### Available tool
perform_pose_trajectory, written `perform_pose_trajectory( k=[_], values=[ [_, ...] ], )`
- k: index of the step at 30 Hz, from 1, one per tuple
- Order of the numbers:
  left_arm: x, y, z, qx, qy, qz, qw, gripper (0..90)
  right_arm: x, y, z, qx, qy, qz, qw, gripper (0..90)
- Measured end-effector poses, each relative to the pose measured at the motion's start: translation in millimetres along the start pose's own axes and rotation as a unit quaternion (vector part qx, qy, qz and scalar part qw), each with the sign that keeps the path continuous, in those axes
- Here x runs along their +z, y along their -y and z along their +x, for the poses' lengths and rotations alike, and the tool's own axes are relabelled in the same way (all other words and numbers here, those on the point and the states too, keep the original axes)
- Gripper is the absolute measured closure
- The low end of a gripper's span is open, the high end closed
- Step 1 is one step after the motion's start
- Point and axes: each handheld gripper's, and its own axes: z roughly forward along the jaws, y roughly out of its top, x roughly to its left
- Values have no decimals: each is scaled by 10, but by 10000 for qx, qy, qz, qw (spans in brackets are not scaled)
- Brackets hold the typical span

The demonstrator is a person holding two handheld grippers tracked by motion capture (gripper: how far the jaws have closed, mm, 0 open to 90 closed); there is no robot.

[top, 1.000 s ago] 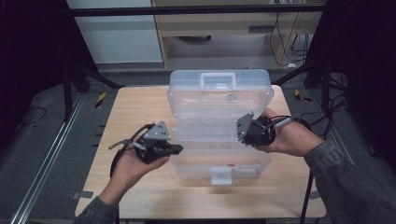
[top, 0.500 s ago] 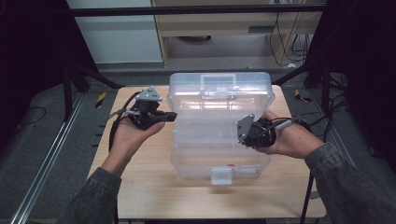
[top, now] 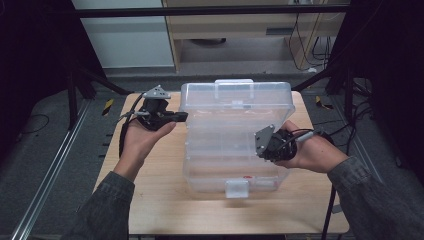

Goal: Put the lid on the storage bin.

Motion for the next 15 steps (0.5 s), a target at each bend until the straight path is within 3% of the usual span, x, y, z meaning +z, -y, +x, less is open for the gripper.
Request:
perform_pose_trajectory(
  k=[13, 15],
  values=[
    [-4, 123, -31, -38, 93, 38, 9999, 899, 11, 20, 72, 36, 39, -68, 10000, 778],
    [-17, 150, -46, -30, 135, 19, 9999, 899, -3, 31, 89, 78, 102, -193, 9997, 710]
  ],
)
